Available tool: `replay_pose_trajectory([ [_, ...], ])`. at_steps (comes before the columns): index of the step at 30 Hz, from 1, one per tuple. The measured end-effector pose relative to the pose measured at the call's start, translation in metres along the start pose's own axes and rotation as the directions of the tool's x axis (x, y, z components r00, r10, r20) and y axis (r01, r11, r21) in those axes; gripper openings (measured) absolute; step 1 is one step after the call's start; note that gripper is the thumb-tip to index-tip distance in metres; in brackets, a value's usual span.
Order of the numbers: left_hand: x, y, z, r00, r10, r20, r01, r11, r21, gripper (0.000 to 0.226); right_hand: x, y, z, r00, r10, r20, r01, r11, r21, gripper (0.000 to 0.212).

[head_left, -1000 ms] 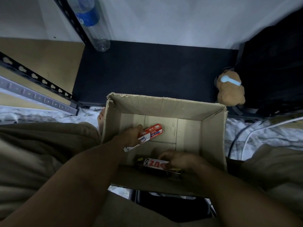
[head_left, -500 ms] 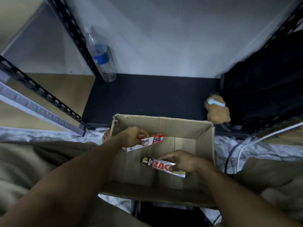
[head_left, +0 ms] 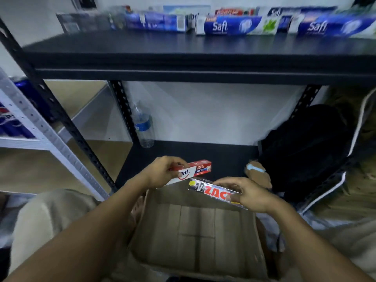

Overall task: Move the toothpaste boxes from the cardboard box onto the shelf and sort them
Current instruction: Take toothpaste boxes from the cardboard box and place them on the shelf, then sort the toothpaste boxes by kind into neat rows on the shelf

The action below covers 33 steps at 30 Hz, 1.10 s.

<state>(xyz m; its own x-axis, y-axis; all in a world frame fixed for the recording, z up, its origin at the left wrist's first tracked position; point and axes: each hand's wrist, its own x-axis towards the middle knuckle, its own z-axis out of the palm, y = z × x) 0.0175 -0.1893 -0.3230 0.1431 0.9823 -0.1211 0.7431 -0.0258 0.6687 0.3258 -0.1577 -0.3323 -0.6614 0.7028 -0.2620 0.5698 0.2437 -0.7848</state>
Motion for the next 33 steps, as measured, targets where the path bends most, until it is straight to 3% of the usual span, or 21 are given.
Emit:
replay_pose_trajectory([
  [4,-0.024,0.041,-0.031,0.978,0.055,-0.202,-0.058,0.998,-0.011,0.028,-0.032,-0.033,-0.034,0.978,-0.08,-0.192,0.052,0.988,-0.149,0.046],
  [9,-0.058,0.085,-0.069,0.896,0.089,-0.434,-0.131,0.989,-0.066,0.025,-0.067,-0.083,-0.081,0.892,-0.278,-0.356,0.209,0.953,-0.219,0.052],
  [16,-0.095,0.134,-0.109,0.814,0.13,-0.566,-0.142,0.99,0.022,0.023,-0.095,-0.156,-0.136,0.77,-0.458,-0.444,0.32,0.88,-0.352,0.05],
  [24,-0.127,0.155,-0.149,0.783,0.189,-0.593,-0.158,0.982,0.104,0.023,-0.084,-0.211,-0.183,0.73,-0.502,-0.464,0.275,0.837,-0.473,0.048],
  [29,-0.113,0.163,-0.186,0.686,0.216,-0.694,-0.194,0.975,0.111,0.025,-0.045,-0.222,-0.207,0.788,-0.428,-0.443,0.106,0.803,-0.587,0.05],
  [33,-0.077,0.163,-0.209,0.695,0.196,-0.692,-0.119,0.98,0.159,0.024,-0.016,-0.225,-0.217,0.789,-0.403,-0.464,0.071,0.81,-0.582,0.046],
])
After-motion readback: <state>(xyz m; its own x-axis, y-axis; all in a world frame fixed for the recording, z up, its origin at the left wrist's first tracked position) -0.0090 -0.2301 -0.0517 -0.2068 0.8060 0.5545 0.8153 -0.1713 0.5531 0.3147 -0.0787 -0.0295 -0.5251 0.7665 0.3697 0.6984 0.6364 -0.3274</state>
